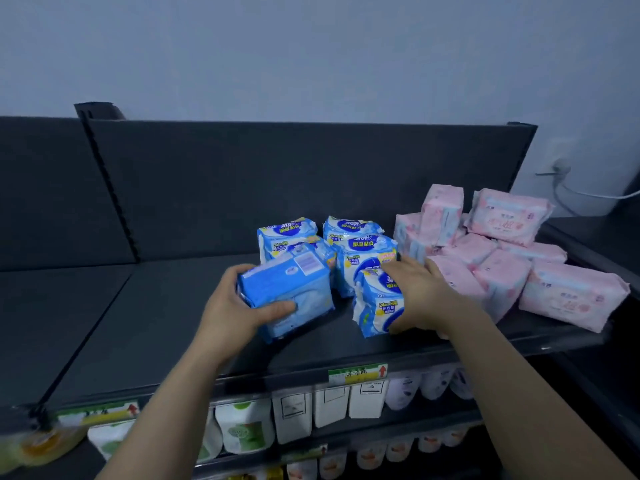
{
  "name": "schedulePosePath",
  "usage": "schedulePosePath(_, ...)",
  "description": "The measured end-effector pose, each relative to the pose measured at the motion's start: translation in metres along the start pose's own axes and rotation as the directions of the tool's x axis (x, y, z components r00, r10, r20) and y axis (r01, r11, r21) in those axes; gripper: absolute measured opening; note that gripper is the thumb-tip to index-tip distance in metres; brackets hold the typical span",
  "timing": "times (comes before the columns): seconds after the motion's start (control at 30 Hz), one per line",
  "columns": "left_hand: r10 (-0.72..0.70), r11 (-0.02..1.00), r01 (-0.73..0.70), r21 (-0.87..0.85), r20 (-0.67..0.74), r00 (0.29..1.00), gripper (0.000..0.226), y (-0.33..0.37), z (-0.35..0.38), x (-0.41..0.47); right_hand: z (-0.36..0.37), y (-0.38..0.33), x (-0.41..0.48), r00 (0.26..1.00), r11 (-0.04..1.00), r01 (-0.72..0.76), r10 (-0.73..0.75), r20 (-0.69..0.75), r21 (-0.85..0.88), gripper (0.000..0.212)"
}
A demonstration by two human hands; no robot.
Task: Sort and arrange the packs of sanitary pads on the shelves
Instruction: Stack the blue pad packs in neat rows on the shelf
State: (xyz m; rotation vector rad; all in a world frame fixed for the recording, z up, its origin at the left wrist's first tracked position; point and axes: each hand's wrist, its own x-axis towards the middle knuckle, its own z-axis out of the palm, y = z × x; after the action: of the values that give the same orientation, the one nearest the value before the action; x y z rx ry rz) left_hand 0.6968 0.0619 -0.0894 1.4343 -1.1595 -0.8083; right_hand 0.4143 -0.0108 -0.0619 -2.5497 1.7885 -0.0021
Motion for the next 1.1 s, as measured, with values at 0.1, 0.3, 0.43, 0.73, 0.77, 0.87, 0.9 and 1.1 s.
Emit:
schedulePosePath(0.1, 0.04, 0.997, -0.039, -0.066, 0.016, 0.999, 0.073, 0.009, -0.02, 0.002, 0.0, -0.008, 0.009, 1.0, 0.999, -0.025, 0.025, -0.007, -0.021, 0.105)
schedulePosePath(0.3, 0.056, 0.996, -0.061, -0.067, -0.068, 0.996, 0.122, 0.016, -0.037, 0.004, -0.013, -0.032, 0.01, 0.995, 0.977, -0.019, 0.039, -0.091, 0.214, 0.097)
schedulePosePath(0.43, 0.092, 0.982, -0.098, -0.16, -0.045, 0.995, 0.102, 0.023, -0.044, 0.011, -0.032, -0.042, -0.01, 0.962, 0.937, 0.006, 0.09, -0.257, 0.35, 0.076)
schedulePosePath(0.73, 0.194, 0.931, -0.126, -0.341, 0.172, 0.966, 0.055, 0.044, 0.006, 0.005, -0.069, -0.017, -0.089, 0.88, 0.923, -0.064, 0.231, -0.414, 0.379, 0.057)
schedulePosePath(0.77, 0.202, 0.942, -0.139, -0.305, 0.185, 0.962, 0.054, 0.046, 0.015, 0.002, -0.072, -0.014, -0.102, 0.871, 0.917, -0.089, 0.261, -0.416, 0.388, 0.054)
schedulePosePath(0.87, 0.194, 0.959, -0.121, -0.257, 0.281, 0.94, 0.048, 0.053, 0.046, -0.009, -0.077, -0.002, -0.143, 0.835, 0.904, -0.182, 0.349, -0.426, 0.386, 0.041)
schedulePosePath(0.9, 0.188, 0.951, -0.087, -0.297, 0.332, 0.924, 0.039, 0.057, 0.058, -0.014, -0.078, 0.002, -0.158, 0.819, 0.9, -0.215, 0.377, -0.432, 0.378, 0.041)
schedulePosePath(1.1, 0.181, 0.864, 0.178, -0.472, 0.62, 0.763, 0.051, 0.085, 0.13, -0.068, -0.076, 0.039, -0.256, 0.702, 0.798, -0.419, 0.587, -0.403, 0.433, 0.049)
